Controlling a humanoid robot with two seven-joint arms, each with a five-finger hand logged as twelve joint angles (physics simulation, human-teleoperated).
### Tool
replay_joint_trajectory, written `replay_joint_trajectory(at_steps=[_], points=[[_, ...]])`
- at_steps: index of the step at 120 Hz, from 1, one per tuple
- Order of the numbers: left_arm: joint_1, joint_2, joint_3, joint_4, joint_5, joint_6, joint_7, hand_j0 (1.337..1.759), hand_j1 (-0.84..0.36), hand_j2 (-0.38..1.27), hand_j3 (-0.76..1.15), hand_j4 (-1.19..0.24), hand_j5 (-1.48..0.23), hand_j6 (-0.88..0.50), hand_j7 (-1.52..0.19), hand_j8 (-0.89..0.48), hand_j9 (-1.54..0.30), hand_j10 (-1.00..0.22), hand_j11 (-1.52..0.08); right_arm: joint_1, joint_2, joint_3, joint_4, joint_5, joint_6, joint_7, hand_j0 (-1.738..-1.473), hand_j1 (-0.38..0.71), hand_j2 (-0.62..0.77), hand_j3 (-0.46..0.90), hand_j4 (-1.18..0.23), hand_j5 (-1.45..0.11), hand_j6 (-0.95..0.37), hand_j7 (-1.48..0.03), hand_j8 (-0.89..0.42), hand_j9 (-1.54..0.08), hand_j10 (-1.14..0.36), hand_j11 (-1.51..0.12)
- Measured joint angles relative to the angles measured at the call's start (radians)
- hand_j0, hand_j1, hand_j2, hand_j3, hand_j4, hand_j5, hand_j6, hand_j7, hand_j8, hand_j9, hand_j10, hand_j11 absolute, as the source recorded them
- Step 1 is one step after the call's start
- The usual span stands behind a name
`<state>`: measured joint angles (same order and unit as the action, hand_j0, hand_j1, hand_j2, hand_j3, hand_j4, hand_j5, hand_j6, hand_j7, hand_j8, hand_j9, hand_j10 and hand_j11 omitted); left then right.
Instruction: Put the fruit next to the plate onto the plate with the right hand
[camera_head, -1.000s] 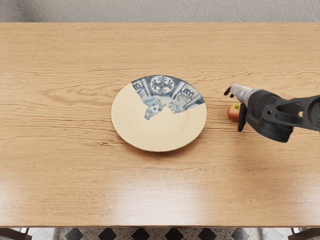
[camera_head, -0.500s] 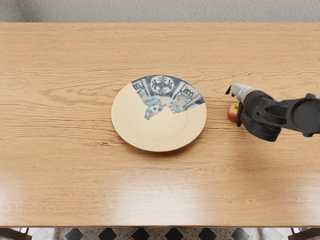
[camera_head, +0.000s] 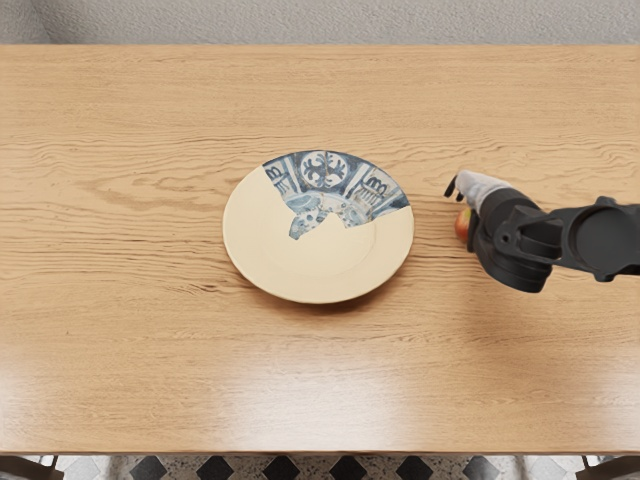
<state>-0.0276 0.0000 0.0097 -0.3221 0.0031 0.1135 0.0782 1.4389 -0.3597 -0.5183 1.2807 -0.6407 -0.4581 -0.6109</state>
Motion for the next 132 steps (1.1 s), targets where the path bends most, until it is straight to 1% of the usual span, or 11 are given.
replay_joint_trajectory(at_steps=[44,56,63,70,82,92,103,111,112,117,132], points=[[0.0,0.0,0.0,0.0,0.0,0.0,0.0,1.658,0.35,0.0,0.0,0.0,0.0,0.0,0.0,0.0,0.0,0.0,0.0,-0.008,0.002,0.005,0.001,0.001,0.0,0.0,-1.658,0.18,-0.09,0.0,-0.44,-0.57,-0.44,-0.57,-0.44,-0.57,-0.44,-0.57],[0.0,0.0,0.0,0.0,0.0,0.0,0.0,1.658,0.35,0.0,0.0,0.0,0.0,0.0,0.0,0.0,0.0,0.0,0.0,-0.011,0.001,0.006,0.0,0.0,0.001,-0.001,-1.655,0.2,-0.08,0.0,-0.47,-0.63,-0.47,-0.62,-0.41,-0.63,-0.47,-0.63],[0.0,0.0,0.0,0.0,0.0,0.0,0.0,1.658,0.35,0.0,0.0,0.0,0.0,0.0,0.0,0.0,0.0,0.0,0.0,-0.014,0.001,0.007,0.0,-0.002,0.001,-0.001,-1.652,0.21,-0.09,0.0,-0.49,-0.66,-0.5,-0.64,-0.38,-0.67,-0.45,-0.67],[0.0,0.0,0.0,0.0,0.0,0.0,0.0,1.658,0.35,0.0,0.0,0.0,0.0,0.0,0.0,0.0,0.0,0.0,0.0,-0.016,0.001,0.008,0.0,-0.004,0.001,0.0,-1.652,0.24,0.03,0.0,-0.51,-0.68,-0.52,-0.67,-0.37,-0.7,-0.44,-0.71],[0.0,0.0,0.0,0.0,0.0,0.0,0.0,1.658,0.35,0.0,0.0,0.0,0.0,0.0,0.0,0.0,0.0,0.0,0.0,-0.017,0.002,0.009,-0.001,-0.001,0.0,-0.001,-1.652,0.26,0.02,0.0,-0.56,-0.72,-0.56,-0.72,-0.35,-0.74,-0.42,-0.76],[0.0,0.0,0.0,0.0,0.0,0.0,0.0,1.658,0.35,0.0,0.0,0.0,0.0,0.0,0.0,0.0,0.0,0.0,0.0,-0.017,0.002,0.01,-0.002,0.001,0.0,-0.002,-1.65,0.26,0.03,0.0,-0.6,-0.76,-0.55,-0.77,-0.33,-0.78,-0.4,-0.8],[0.0,0.0,0.0,0.0,0.0,0.0,0.0,1.658,0.35,0.0,0.0,0.0,0.0,0.0,0.0,0.0,0.0,0.0,0.0,-0.015,0.002,0.011,-0.002,0.006,0.001,-0.001,-1.652,0.25,0.1,0.0,-0.62,-0.8,-0.57,-0.8,-0.36,-0.82,-0.43,-0.83],[0.0,0.0,0.0,0.0,0.0,0.0,0.0,1.658,0.35,0.0,0.0,0.0,0.0,0.0,0.0,0.0,0.0,0.0,0.0,-0.014,0.001,0.02,-0.002,0.007,0.003,0.0,-1.652,0.25,0.17,0.0,-0.64,-0.82,-0.6,-0.82,-0.39,-0.84,-0.46,-0.85],[0.0,0.0,0.0,0.0,0.0,0.0,0.0,1.658,0.35,0.0,0.0,0.0,0.0,0.0,0.0,0.0,0.0,0.0,0.0,-0.014,0.001,0.021,-0.002,0.007,0.003,0.0,-1.653,0.25,0.2,0.0,-0.64,-0.82,-0.59,-0.83,-0.39,-0.84,-0.45,-0.86],[0.0,0.0,0.0,0.0,0.0,0.0,0.0,1.658,0.35,0.0,0.0,0.0,0.0,0.0,0.0,0.0,0.0,0.0,0.0,-0.013,-0.001,0.025,-0.002,0.008,0.005,0.0,-1.653,0.25,0.23,0.0,-0.65,-0.84,-0.61,-0.84,-0.4,-0.85,-0.46,-0.87],[0.0,0.0,0.0,0.0,0.0,0.0,0.0,1.658,0.35,0.0,0.0,0.0,0.0,0.0,0.0,0.0,0.0,0.0,0.0,-0.01,-0.007,0.035,-0.001,0.01,0.009,0.0,-1.654,0.23,0.24,0.0,-0.67,-0.87,-0.64,-0.87,-0.42,-0.88,-0.47,-0.89]])
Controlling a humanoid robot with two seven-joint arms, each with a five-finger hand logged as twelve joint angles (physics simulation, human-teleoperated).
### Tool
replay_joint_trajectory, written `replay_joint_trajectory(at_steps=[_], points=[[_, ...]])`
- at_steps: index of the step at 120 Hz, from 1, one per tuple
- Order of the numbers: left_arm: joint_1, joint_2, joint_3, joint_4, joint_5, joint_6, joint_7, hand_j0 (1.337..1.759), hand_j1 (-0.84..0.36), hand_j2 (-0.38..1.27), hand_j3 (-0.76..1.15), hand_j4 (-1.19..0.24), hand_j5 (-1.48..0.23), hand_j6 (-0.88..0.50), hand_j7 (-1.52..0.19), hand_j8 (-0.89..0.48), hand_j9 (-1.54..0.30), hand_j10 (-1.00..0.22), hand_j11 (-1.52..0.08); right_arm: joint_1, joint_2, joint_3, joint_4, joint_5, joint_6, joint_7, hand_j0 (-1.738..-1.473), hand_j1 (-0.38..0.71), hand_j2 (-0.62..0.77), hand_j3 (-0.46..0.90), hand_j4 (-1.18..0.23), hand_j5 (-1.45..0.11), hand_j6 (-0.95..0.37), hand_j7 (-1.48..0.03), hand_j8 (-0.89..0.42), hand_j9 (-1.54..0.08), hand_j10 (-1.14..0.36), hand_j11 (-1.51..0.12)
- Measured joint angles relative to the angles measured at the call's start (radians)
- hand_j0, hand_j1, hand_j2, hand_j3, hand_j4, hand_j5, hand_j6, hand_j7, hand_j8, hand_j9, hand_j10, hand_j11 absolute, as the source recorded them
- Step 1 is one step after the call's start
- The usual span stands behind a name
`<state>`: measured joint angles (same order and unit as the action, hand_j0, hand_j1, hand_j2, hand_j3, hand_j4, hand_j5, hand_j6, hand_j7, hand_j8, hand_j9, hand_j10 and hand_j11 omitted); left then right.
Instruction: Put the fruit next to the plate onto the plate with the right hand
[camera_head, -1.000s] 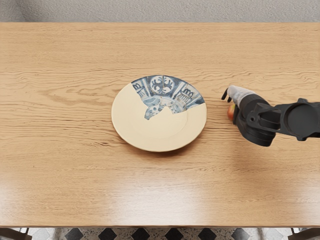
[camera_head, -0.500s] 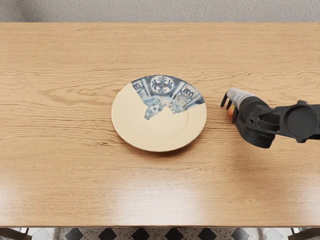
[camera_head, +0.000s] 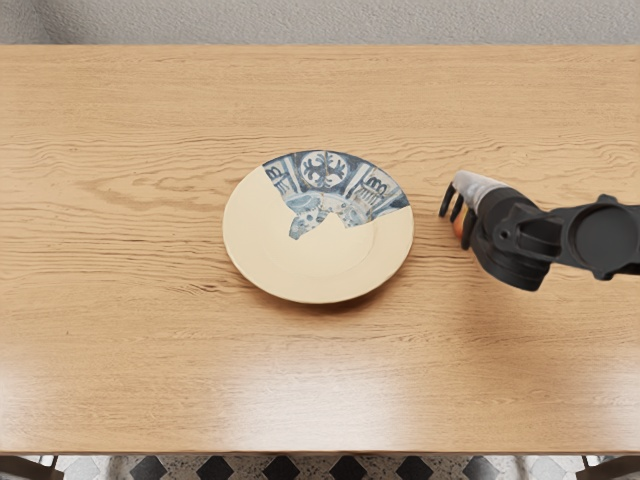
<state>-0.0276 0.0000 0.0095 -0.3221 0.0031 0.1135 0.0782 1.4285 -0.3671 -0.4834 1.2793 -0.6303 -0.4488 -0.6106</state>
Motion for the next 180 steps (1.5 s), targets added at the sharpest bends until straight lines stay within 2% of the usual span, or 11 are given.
replay_joint_trajectory(at_steps=[41,79,113,129,143,165,180], points=[[0.0,0.0,0.0,0.0,0.0,0.0,0.0,1.658,0.35,0.0,0.0,0.0,0.0,0.0,0.0,0.0,0.0,0.0,0.0,0.044,-0.044,0.092,0.001,0.007,0.086,0.0,-1.655,0.23,0.28,0.0,-0.68,-0.9,-0.66,-0.89,-0.43,-0.91,-0.48,-0.92],[0.0,0.0,0.0,0.0,0.0,0.0,0.0,1.658,0.35,0.0,0.0,0.0,0.0,0.0,0.0,0.0,0.0,0.0,0.0,0.173,-0.053,0.166,0.043,0.028,0.25,0.001,-1.656,0.22,0.29,0.0,-0.67,-0.92,-0.67,-0.89,-0.43,-0.92,-0.49,-0.93],[0.0,0.0,0.0,0.0,0.0,0.0,0.0,1.658,0.35,0.0,0.0,0.0,0.0,0.0,0.0,0.0,0.0,0.0,0.0,0.208,0.016,0.23,0.052,0.036,0.28,0.0,-1.658,0.28,0.49,0.0,-0.67,-0.94,-0.67,-0.91,-0.43,-0.95,-0.48,-0.92],[0.0,0.0,0.0,0.0,0.0,0.0,0.0,1.658,0.35,0.0,0.0,0.0,0.0,0.0,0.0,0.0,0.0,0.0,0.0,0.21,0.064,0.266,0.053,0.038,0.281,0.0,-1.658,0.32,0.57,0.0,-0.68,-0.97,-0.67,-0.92,-0.42,-0.97,-0.47,-0.93],[0.0,0.0,0.0,0.0,0.0,0.0,0.0,1.658,0.35,0.0,0.0,0.0,0.0,0.0,0.0,0.0,0.0,0.0,0.0,0.199,0.098,0.293,0.052,0.038,0.28,0.0,-1.658,0.32,0.57,0.0,-0.68,-0.97,-0.67,-0.93,-0.42,-0.98,-0.48,-0.93],[0.0,0.0,0.0,0.0,0.0,0.0,0.0,1.658,0.35,0.0,0.0,0.0,0.0,0.0,0.0,0.0,0.0,0.0,0.0,0.135,0.114,0.298,0.043,0.037,0.278,0.0,-1.658,0.32,0.58,0.0,-0.68,-0.99,-0.67,-0.93,-0.41,-0.99,-0.47,-0.94],[0.0,0.0,0.0,0.0,0.0,0.0,0.0,1.658,0.35,0.0,0.0,0.0,0.0,0.0,0.0,0.0,0.0,0.0,0.0,0.1,0.139,0.298,0.011,0.025,0.272,0.0,-1.657,0.31,0.56,0.0,-0.7,-0.99,-0.68,-0.94,-0.43,-0.99,-0.49,-0.95]])
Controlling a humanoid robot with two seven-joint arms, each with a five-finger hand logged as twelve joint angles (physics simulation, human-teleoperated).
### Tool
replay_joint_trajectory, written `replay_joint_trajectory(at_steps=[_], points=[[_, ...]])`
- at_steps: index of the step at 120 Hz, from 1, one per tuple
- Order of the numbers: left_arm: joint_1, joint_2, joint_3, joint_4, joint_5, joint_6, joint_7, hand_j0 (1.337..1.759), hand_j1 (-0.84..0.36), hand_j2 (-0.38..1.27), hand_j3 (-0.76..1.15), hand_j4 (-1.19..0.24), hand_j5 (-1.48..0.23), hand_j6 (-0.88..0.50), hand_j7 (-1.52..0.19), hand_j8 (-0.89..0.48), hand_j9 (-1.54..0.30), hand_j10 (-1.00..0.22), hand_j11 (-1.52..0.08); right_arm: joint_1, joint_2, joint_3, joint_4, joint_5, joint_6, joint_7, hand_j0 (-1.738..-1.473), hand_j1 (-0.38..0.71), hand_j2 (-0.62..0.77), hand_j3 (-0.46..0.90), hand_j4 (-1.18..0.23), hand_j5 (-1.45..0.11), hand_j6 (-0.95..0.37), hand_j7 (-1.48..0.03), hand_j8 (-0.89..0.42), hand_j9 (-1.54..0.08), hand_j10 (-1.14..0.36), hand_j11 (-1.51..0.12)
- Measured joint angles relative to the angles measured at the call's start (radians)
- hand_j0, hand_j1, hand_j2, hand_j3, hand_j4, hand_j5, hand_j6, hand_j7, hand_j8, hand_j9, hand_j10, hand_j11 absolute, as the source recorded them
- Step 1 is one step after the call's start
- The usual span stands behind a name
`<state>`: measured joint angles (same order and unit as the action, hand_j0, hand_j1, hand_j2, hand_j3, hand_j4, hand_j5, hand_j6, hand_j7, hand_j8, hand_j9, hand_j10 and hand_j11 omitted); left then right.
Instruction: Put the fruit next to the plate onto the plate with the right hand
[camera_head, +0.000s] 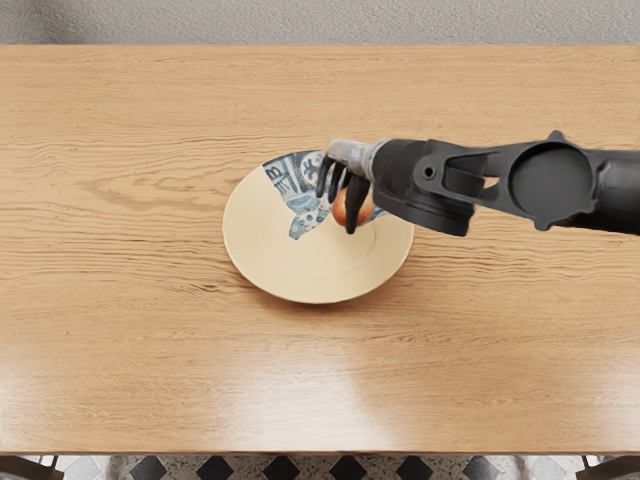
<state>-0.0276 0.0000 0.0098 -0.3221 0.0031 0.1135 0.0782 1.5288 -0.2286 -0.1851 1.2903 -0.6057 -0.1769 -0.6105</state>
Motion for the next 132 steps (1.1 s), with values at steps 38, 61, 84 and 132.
replay_joint_trajectory(at_steps=[38,61,84,132], points=[[0.0,0.0,0.0,0.0,0.0,0.0,0.0,1.658,0.35,0.0,0.0,0.0,0.0,0.0,0.0,0.0,0.0,0.0,0.0,-0.059,0.027,0.001,-0.05,-0.024,-0.005,0.0,-1.657,0.29,0.56,0.0,-0.72,-0.98,-0.7,-0.95,-0.45,-0.98,-0.51,-0.97],[0.0,0.0,0.0,0.0,0.0,0.0,0.0,1.658,0.35,0.0,0.0,0.0,0.0,0.0,0.0,0.0,0.0,0.0,0.0,-0.062,0.03,0.037,-0.075,-0.017,0.022,0.0,-1.658,-0.05,0.24,0.0,-0.33,-0.45,-0.32,-0.44,-0.22,-0.45,-0.24,-0.44],[0.0,0.0,0.0,0.0,0.0,0.0,0.0,1.658,0.35,0.0,0.0,0.0,0.0,0.0,0.0,0.0,0.0,0.0,0.0,-0.062,-0.094,0.185,-0.054,0.076,0.285,0.0,-1.658,-0.21,0.09,0.0,-0.14,-0.2,-0.14,-0.19,-0.1,-0.19,-0.11,-0.19],[0.0,0.0,0.0,0.0,0.0,0.0,0.0,1.658,0.35,0.0,0.0,0.0,0.0,0.0,0.0,0.0,0.0,0.0,0.0,-0.113,-0.521,0.378,-0.045,0.348,0.773,0.0,-1.658,-0.31,0.01,0.0,-0.04,-0.05,-0.04,-0.05,-0.04,-0.05,-0.04,-0.05]])
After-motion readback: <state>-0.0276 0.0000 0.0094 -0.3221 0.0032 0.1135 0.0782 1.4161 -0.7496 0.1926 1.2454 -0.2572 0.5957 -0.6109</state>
